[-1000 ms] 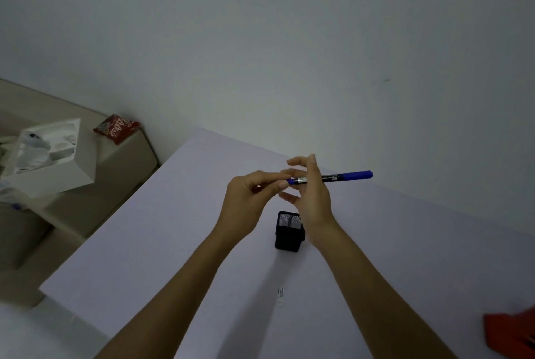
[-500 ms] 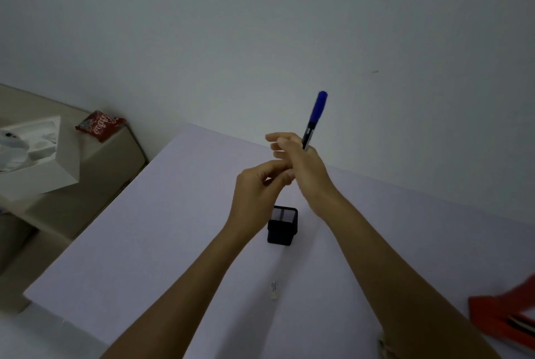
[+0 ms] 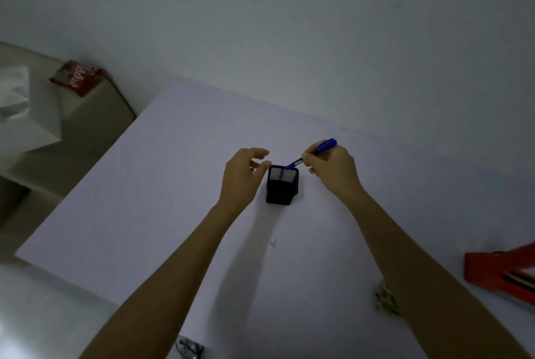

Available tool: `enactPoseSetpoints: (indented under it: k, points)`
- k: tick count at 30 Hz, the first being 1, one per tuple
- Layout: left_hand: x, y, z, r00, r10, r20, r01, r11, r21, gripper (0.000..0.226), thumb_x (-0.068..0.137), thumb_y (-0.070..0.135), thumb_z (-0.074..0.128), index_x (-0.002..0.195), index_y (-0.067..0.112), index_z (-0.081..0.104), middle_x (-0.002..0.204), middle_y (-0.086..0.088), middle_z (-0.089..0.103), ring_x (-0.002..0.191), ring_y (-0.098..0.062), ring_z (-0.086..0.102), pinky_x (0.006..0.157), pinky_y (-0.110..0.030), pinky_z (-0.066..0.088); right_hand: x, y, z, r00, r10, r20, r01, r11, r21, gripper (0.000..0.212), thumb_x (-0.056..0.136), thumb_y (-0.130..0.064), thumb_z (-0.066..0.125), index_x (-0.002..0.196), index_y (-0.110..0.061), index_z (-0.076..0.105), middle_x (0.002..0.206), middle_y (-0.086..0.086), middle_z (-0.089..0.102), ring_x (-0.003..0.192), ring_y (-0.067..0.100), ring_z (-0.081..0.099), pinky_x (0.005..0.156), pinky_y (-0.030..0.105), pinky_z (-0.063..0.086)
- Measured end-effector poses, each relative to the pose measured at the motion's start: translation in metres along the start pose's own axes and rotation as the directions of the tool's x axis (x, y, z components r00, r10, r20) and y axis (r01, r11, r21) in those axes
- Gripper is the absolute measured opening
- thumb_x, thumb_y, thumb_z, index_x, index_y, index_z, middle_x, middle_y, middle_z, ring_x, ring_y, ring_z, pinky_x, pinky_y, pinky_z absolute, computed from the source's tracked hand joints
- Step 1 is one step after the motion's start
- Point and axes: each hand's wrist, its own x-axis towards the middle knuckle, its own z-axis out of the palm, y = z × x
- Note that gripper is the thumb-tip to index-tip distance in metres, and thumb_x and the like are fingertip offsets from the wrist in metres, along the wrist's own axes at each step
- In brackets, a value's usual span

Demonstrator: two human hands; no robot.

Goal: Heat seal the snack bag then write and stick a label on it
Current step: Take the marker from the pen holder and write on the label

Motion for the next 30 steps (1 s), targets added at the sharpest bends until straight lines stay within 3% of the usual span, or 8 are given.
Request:
enactPoseSetpoints:
  k: [2, 4, 7, 13, 19, 26, 30]
  points:
    - [-0.009, -0.022, 0.016, 0.998, -0.055, 0.037, 0.054, 0.998, 0.028, 0.022, 0.090, 0.019, 0.062, 0.112, 0.013, 0.065, 0.111, -0.003, 0.065, 0.079, -0.004, 0.056, 0.066, -0.002, 0.043, 0.004, 0.029, 0.011, 1.000, 0.009, -0.006, -0.010, 0.991, -0.136, 0.015, 0.088, -0.021, 0.063, 0.087, -0.006, 0.068, 0.080, 0.012, 0.072, 0.075, 0.026, 0.068, 0.072, 0.033, 0.056]
    - [-0.016, -0.039, 0.030, 0.994, -0.090, 0.068, 0.087, 0.995, 0.045, 0.021, 0.090, 0.018, 0.062, 0.110, 0.012, 0.066, 0.109, -0.006, 0.065, 0.080, -0.008, 0.058, 0.067, -0.005, 0.044, 0.007, 0.049, 0.021, 1.000, -0.012, 0.017, 0.015, 0.981, -0.192, 0.012, 0.089, -0.019, 0.061, 0.089, -0.010, 0.068, 0.082, 0.009, 0.071, 0.073, 0.023, 0.065, 0.062, 0.019, 0.049]
    - [-0.020, -0.057, 0.046, 0.987, -0.133, 0.086, 0.127, 0.989, 0.069, 0.018, 0.090, 0.019, 0.062, 0.105, 0.012, 0.067, 0.105, -0.007, 0.065, 0.077, -0.010, 0.059, 0.073, -0.021, 0.052, 0.013, 0.070, 0.033, 0.999, -0.013, 0.034, 0.021, 0.967, -0.256, 0.009, 0.089, -0.017, 0.062, 0.090, -0.010, 0.068, 0.083, 0.008, 0.069, 0.071, 0.017, 0.059, 0.055, 0.008, 0.039]
    - [-0.023, -0.073, 0.065, 0.988, -0.136, 0.070, 0.128, 0.985, 0.117, 0.012, 0.089, 0.018, 0.062, 0.099, 0.013, 0.067, 0.098, -0.003, 0.058, 0.062, 0.004, 0.050, 0.062, 0.000, 0.038, 0.024, 0.095, 0.051, 0.997, -0.079, 0.010, 0.078, 0.955, -0.286, 0.010, 0.082, -0.013, 0.072, 0.089, -0.007, 0.070, 0.084, 0.012, 0.070, 0.072, 0.018, 0.061, 0.066, 0.022, 0.047]
    - [-0.027, -0.080, 0.070, 0.986, -0.153, 0.064, 0.146, 0.983, 0.108, 0.012, 0.089, 0.016, 0.063, 0.100, 0.012, 0.065, 0.097, -0.004, 0.058, 0.062, 0.003, 0.050, 0.060, -0.001, 0.039, 0.030, 0.106, 0.058, 0.995, -0.078, 0.055, 0.090, 0.955, -0.282, 0.015, 0.079, -0.012, 0.074, 0.093, -0.007, 0.070, 0.093, 0.010, 0.070, 0.078, 0.014, 0.059, 0.060, 0.007, 0.039]
    - [-0.032, -0.080, 0.068, 0.980, -0.182, 0.078, 0.172, 0.977, 0.124, 0.013, 0.089, 0.017, 0.063, 0.101, 0.014, 0.065, 0.101, -0.007, 0.060, 0.064, 0.002, 0.051, 0.061, -0.002, 0.038, 0.033, 0.102, 0.059, 0.991, -0.042, 0.130, 0.084, 0.936, -0.341, 0.022, 0.080, -0.016, 0.075, 0.097, -0.005, 0.068, 0.075, 0.003, 0.059, 0.069, 0.016, 0.054, 0.058, 0.017, 0.039]
    - [-0.032, -0.075, 0.065, 0.982, -0.176, 0.074, 0.167, 0.979, 0.116, 0.014, 0.090, 0.018, 0.063, 0.103, 0.013, 0.064, 0.102, -0.007, 0.060, 0.064, 0.003, 0.051, 0.061, 0.000, 0.038, 0.028, 0.096, 0.057, 0.987, -0.051, 0.153, 0.101, 0.936, -0.338, 0.022, 0.083, -0.017, 0.072, 0.101, -0.007, 0.065, 0.065, -0.003, 0.053, 0.061, 0.012, 0.049, 0.056, 0.015, 0.040]
